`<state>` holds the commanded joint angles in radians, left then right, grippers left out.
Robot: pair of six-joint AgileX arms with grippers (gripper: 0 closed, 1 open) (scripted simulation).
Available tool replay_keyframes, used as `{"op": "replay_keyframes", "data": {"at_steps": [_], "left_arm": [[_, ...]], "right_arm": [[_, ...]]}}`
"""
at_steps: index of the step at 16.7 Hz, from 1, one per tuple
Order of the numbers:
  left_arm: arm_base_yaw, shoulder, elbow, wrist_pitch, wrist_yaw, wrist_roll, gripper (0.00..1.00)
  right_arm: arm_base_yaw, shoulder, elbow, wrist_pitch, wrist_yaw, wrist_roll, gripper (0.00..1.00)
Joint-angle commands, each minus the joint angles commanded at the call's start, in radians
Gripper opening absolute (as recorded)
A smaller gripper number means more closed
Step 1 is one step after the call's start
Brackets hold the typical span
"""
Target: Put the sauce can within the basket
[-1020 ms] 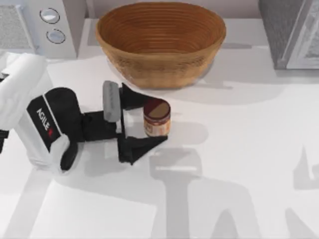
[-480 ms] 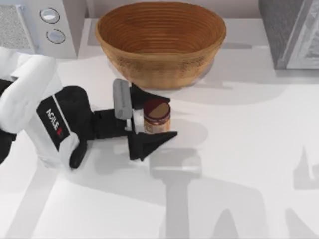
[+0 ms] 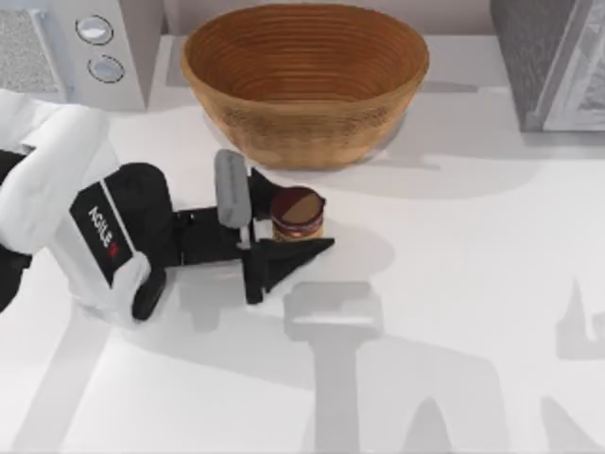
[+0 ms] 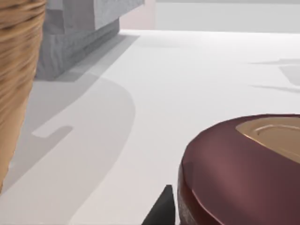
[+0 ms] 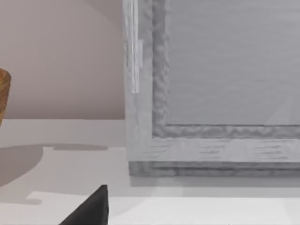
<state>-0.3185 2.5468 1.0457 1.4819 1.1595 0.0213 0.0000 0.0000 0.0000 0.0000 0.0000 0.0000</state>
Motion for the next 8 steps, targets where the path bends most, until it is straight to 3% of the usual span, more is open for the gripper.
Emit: {"op": "replay_keyframes", "data": {"at_steps": [2,8], "left_arm": [[0.0,0.0,0.0,0.0,0.0,0.0,0.02],[0.0,0.0,0.0,0.0,0.0,0.0,0.0]], "right_arm": [[0.0,0.0,0.0,0.0,0.0,0.0,1.0],[0.0,0.0,0.0,0.0,0.0,0.0,1.0]]}}
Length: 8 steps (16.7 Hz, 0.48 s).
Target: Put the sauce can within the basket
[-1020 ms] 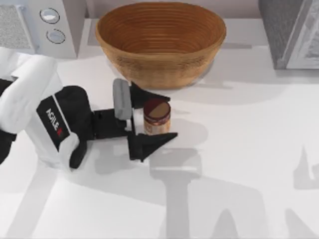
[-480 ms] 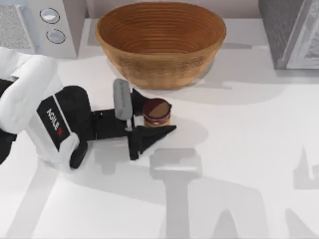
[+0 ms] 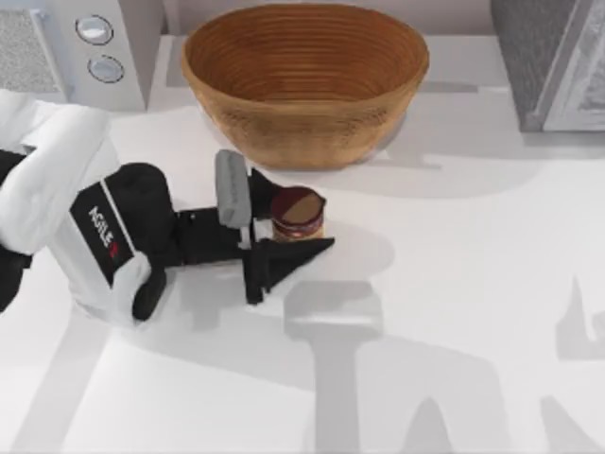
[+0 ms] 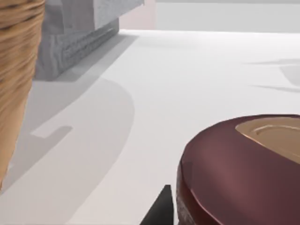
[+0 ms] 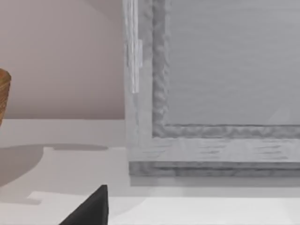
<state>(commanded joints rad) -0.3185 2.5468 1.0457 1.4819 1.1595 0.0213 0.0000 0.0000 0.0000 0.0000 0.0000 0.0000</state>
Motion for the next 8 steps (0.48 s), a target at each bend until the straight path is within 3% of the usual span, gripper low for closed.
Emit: {"op": "replay_keyframes", "data": {"at_steps": [8], "left_arm": [[0.031,-0.077,-0.088,-0.015,0.036,0.011,0.0]], "right_arm": [[0.0,0.0,0.0,0.0,0.0,0.0,1.0]]}}
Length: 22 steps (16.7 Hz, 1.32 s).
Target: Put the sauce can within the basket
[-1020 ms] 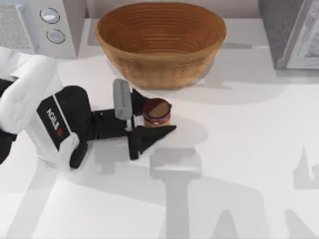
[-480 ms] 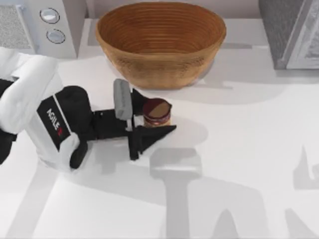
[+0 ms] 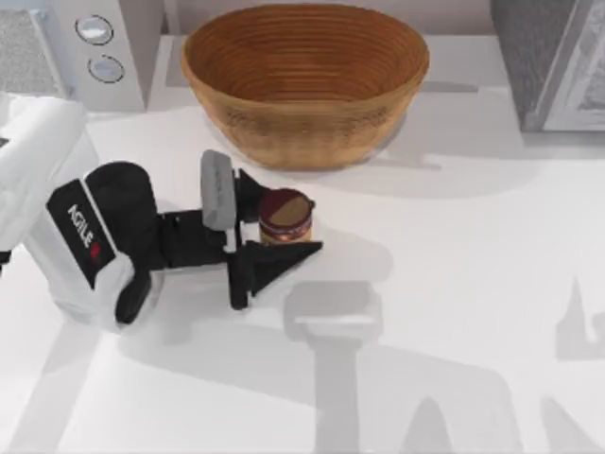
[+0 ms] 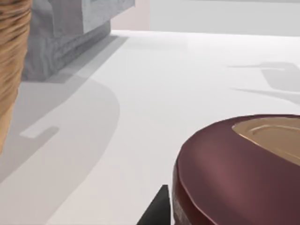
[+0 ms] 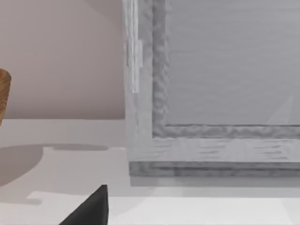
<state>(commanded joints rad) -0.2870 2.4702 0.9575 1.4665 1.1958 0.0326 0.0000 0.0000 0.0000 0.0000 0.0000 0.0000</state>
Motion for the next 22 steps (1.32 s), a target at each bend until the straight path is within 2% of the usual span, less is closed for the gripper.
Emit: {"op": "replay_keyframes", "data": {"at_steps": [13,20,22], "left_arm": [[0.215,-0.519,-0.457,-0.1,0.2,0.05,0.0],[0.221,-0.546,-0.481,-0.102,0.209,0.054,0.0],[0.208,-0.544,-0.45,-0.131,0.177,0.053,0.0]], "right_arm": [[0.0,0.0,0.0,0.0,0.0,0.0,1.0],[0.0,0.0,0.0,0.0,0.0,0.0,1.0],[0.0,0.0,0.0,0.0,0.0,0.0,1.0]]}}
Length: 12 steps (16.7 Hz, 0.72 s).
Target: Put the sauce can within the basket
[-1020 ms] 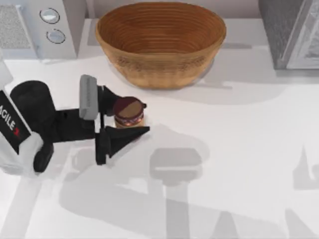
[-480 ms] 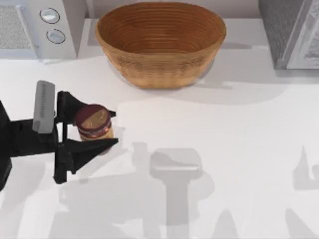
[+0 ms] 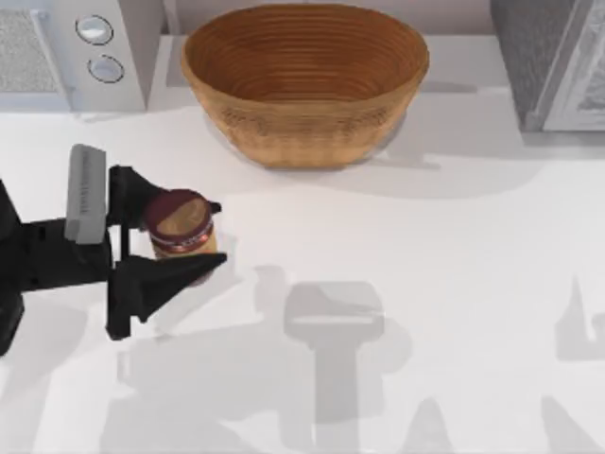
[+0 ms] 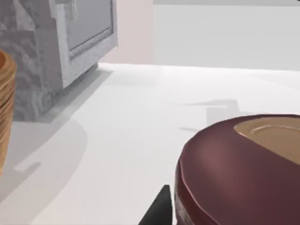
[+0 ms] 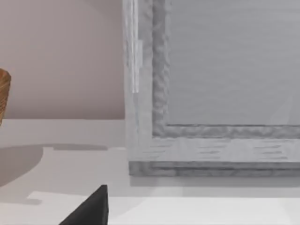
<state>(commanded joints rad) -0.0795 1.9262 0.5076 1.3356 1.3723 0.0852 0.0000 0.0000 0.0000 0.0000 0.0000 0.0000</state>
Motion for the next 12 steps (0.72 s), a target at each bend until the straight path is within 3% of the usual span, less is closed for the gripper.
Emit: {"op": "replay_keyframes", "data": {"at_steps": [12], "left_arm": [[-0.137,-0.005,0.409,-0.35,-0.465,-0.037,0.0]], "right_arm": [[0.0,0.0,0.0,0.0,0.0,0.0,1.0]]}}
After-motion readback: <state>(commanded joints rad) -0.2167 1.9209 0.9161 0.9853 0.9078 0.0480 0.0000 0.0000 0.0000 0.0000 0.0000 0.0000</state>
